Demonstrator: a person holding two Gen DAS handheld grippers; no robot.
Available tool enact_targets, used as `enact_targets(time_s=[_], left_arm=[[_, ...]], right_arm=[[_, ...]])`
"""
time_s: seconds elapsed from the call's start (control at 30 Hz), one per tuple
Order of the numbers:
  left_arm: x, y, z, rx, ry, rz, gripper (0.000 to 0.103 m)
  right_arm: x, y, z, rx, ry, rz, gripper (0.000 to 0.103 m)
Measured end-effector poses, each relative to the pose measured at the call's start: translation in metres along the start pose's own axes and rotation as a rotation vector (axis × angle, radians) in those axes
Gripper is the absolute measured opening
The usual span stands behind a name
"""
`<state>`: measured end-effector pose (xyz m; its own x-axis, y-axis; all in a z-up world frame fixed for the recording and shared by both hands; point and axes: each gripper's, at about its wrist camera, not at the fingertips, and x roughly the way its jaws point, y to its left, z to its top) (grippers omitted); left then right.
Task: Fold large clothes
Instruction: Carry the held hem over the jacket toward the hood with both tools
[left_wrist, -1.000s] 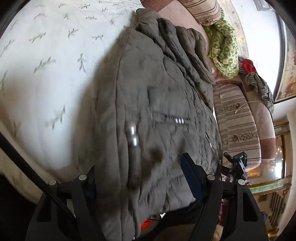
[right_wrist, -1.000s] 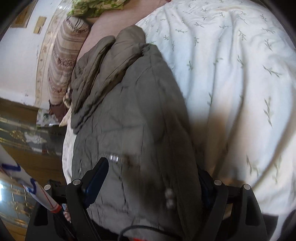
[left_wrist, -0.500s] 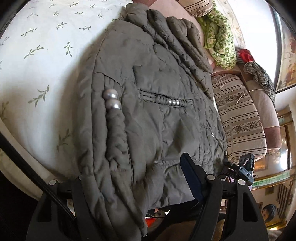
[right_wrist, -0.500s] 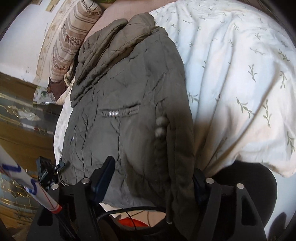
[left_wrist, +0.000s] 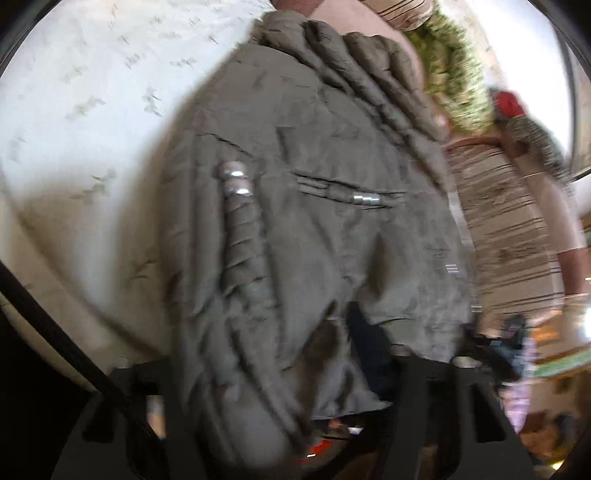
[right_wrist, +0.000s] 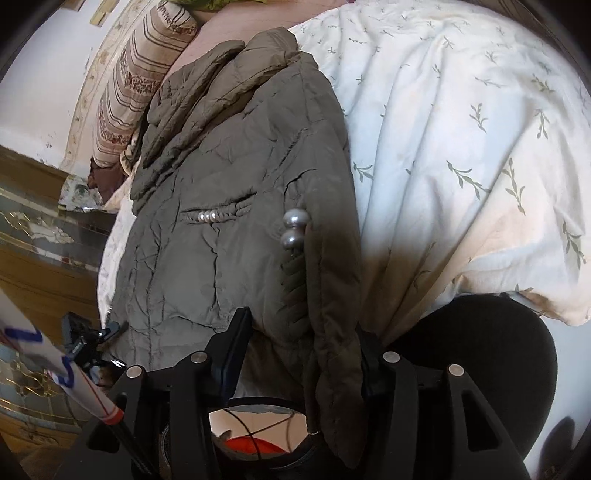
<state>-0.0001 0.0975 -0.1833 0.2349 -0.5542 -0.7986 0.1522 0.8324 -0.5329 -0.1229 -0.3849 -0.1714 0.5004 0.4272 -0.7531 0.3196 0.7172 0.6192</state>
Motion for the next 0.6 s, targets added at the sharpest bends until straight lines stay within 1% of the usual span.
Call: enact_targets(time_s=[0.03, 0.07, 0.1, 0.17, 0.2, 0.3, 0.4, 0.53, 0.6], left_arm=[[-0.004, -0.003, -0.001, 0.006, -0.013, 0.029, 0.034], [-0.009, -0.005, -0.001, 0.007, -0.027, 0.035, 0.027], [-0.018, -0.009, -0.001, 0.012, -0.048, 0.036, 0.024], [-0.034, -0.017, 0.001, 0.026, -0.09, 0.038, 0.019], [-0.044, -0.022, 0.002, 0.037, -0.116, 0.043, 0.019], [-0.067, -0.036, 0.004, 0.05, -0.173, 0.051, 0.017], [-0.089, -0.047, 0.001, 0.058, -0.216, 0.047, 0.016], [-0.112, -0.058, -0.006, 0.101, -0.251, 0.044, 0.016], [-0.117, -0.063, -0.009, 0.136, -0.257, 0.067, 0.016]], right_arm=[[-0.001, 0.0, -0.001, 0.004, -0.005, -0.008, 0.052], [-0.002, 0.0, -0.002, 0.013, -0.012, -0.018, 0.048], [-0.004, 0.002, -0.002, 0.019, -0.018, -0.032, 0.039], [-0.008, 0.003, -0.002, 0.031, -0.028, -0.038, 0.029], [-0.014, 0.004, -0.002, 0.042, -0.039, -0.019, 0.025], [-0.033, 0.008, 0.0, 0.053, -0.074, 0.042, 0.02], [-0.05, 0.018, 0.002, 0.04, -0.104, 0.095, 0.018], [-0.075, 0.035, 0.001, 0.008, -0.138, 0.142, 0.017], [-0.086, 0.042, -0.001, -0.012, -0.149, 0.15, 0.017]])
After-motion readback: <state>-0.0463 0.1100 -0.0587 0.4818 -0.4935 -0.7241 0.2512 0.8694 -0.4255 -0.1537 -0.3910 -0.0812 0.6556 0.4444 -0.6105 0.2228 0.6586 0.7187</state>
